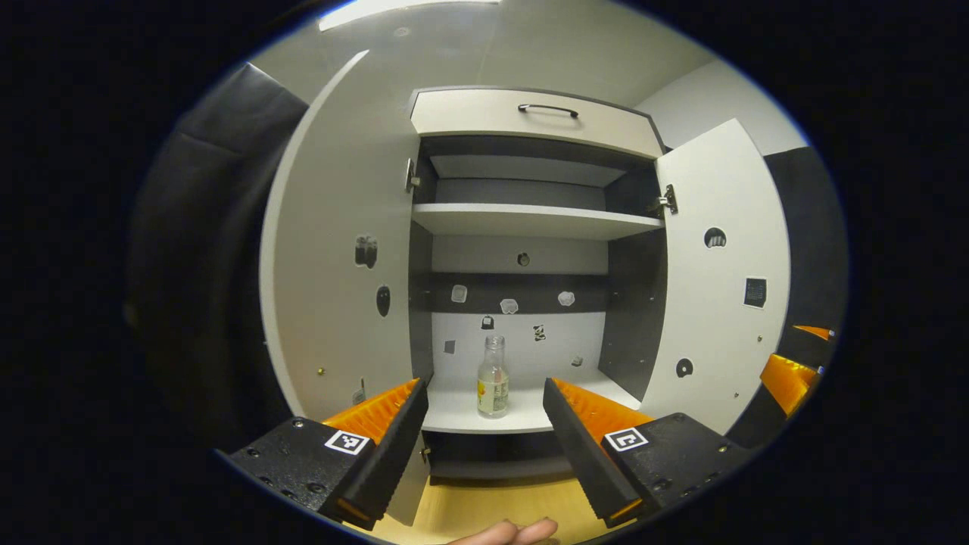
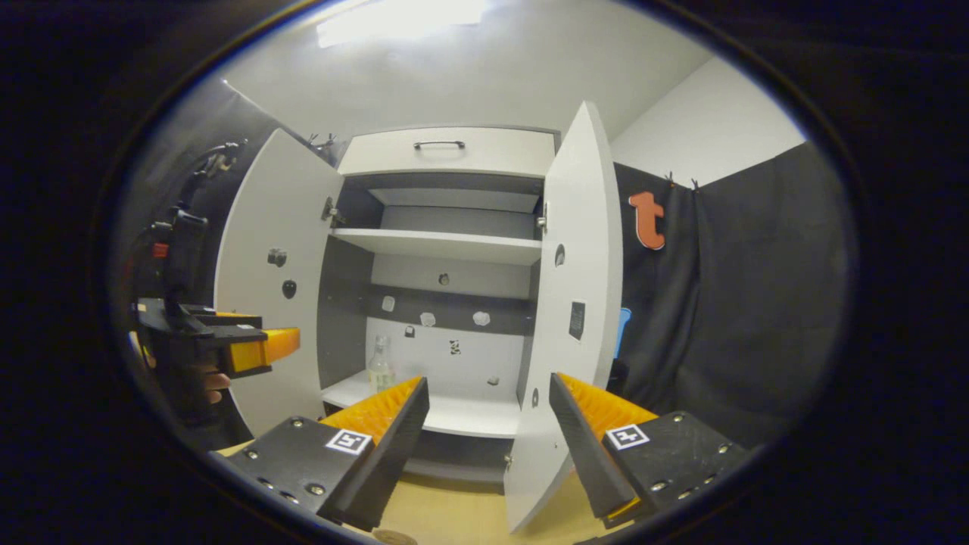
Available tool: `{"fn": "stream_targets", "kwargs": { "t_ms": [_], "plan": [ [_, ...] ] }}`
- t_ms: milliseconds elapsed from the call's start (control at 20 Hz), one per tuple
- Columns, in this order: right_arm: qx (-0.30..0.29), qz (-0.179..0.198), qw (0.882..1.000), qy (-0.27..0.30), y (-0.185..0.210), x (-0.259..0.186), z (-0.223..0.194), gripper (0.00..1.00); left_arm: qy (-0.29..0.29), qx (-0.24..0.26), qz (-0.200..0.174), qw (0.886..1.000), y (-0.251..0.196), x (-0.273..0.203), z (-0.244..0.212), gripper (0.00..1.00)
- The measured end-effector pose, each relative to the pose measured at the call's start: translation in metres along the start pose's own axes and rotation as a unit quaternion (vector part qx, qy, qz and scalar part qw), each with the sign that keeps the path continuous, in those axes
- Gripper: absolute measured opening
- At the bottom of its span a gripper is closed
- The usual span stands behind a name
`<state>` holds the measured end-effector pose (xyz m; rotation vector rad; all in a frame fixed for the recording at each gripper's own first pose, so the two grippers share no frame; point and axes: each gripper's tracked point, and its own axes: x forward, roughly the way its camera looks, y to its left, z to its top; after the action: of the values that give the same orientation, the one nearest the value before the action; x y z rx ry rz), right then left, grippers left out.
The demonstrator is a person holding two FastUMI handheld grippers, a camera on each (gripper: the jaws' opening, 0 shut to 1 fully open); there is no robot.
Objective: Grasp the bottle in the cabinet with the left hand and place it on the coaster, then close the right door with the right hand and the left door with the left hand.
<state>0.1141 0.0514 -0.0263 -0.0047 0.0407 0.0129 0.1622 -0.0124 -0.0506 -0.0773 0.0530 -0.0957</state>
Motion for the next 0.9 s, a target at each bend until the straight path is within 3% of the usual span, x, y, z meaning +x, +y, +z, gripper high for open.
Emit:
{"fn": "stream_targets", "kwargs": {
  "t_ms": [200,550,600,700,900],
  "plan": [
    [0.005,0.001,1.0,0.005,0.006,0.015,-0.008,0.94,0.008,-0.004,-0.015,1.0,-0.007,0.055,-0.017,0.98],
    [-0.005,0.016,1.0,0.003,0.023,0.016,-0.021,0.97,0.018,-0.016,-0.052,0.998,-0.023,0.164,-0.067,0.99],
    [-0.005,0.018,1.0,0.001,0.025,0.015,-0.022,0.94,0.009,-0.015,-0.053,0.998,-0.025,0.179,-0.072,1.0],
    [0.005,0.021,1.0,-0.001,0.025,0.015,-0.023,0.97,-0.008,0.008,-0.046,0.999,-0.025,0.205,-0.082,1.0],
    [0.015,0.003,1.0,0.017,0.014,0.016,-0.035,0.94,0.001,0.028,-0.033,0.999,-0.025,0.246,-0.104,0.99]
  ]
}}
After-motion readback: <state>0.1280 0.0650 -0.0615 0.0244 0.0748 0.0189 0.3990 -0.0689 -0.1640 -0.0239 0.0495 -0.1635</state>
